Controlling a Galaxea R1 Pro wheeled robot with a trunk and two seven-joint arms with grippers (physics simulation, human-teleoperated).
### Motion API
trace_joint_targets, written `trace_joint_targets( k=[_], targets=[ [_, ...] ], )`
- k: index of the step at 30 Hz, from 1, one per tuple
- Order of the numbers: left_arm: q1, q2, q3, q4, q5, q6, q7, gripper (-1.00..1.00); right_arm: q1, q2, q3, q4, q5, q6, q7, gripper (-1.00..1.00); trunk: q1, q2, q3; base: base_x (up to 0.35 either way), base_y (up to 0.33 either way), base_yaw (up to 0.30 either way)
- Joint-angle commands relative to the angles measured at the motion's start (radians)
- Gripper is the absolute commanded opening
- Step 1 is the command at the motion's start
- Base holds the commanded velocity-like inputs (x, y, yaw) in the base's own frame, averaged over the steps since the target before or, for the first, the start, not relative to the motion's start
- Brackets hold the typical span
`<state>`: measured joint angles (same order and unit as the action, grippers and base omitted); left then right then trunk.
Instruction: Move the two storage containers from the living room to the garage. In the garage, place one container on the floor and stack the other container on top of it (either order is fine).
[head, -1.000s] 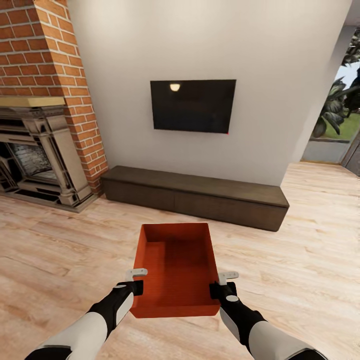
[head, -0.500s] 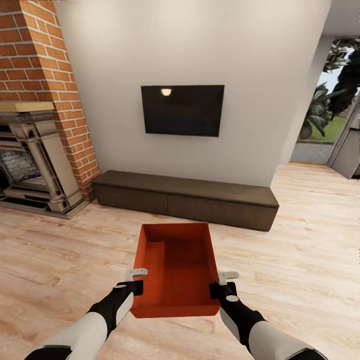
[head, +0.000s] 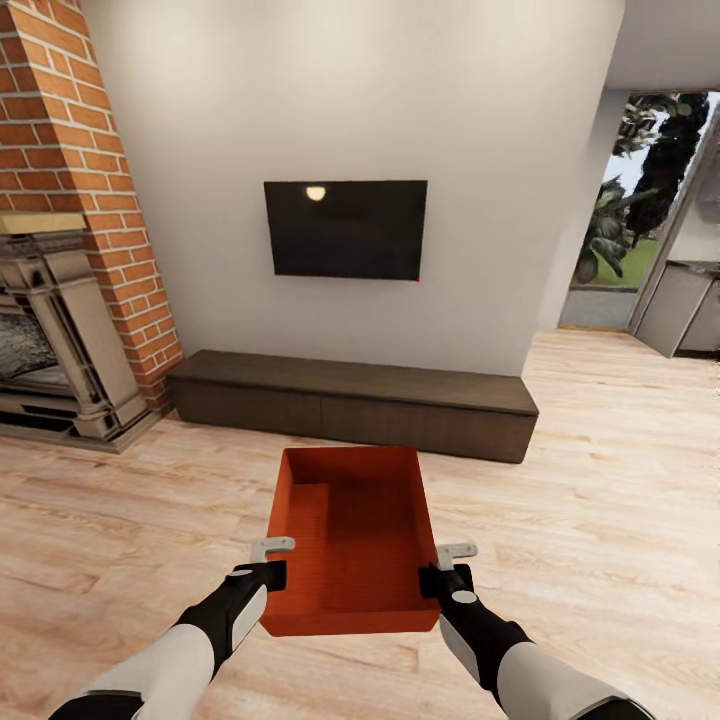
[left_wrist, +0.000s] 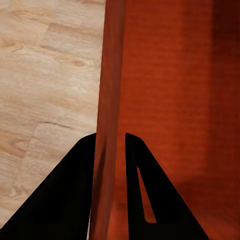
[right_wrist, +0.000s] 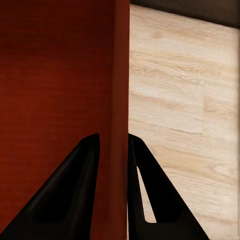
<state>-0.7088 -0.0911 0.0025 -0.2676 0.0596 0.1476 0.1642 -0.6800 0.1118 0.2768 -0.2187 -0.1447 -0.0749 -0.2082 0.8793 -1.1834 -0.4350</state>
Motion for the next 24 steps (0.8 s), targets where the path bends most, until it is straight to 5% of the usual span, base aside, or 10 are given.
trace_joint_targets(
  k=[1, 24],
  targets=[
    [0.0, -0.001, 0.004, -0.005, -0.006, 0.006, 0.009, -1.0, -0.001, 0.003, -0.004, 0.002, -0.022, -0.003, 0.001, -1.0, 0.0, -0.001, 0.0, 0.0, 0.0, -0.121],
    [0.0, -0.001, 0.004, -0.005, -0.006, 0.006, 0.008, -1.0, -0.001, 0.003, -0.004, 0.002, -0.022, -0.003, 0.001, -1.0, 0.0, -0.001, 0.035, 0.0, 0.0, -0.121]
  ],
)
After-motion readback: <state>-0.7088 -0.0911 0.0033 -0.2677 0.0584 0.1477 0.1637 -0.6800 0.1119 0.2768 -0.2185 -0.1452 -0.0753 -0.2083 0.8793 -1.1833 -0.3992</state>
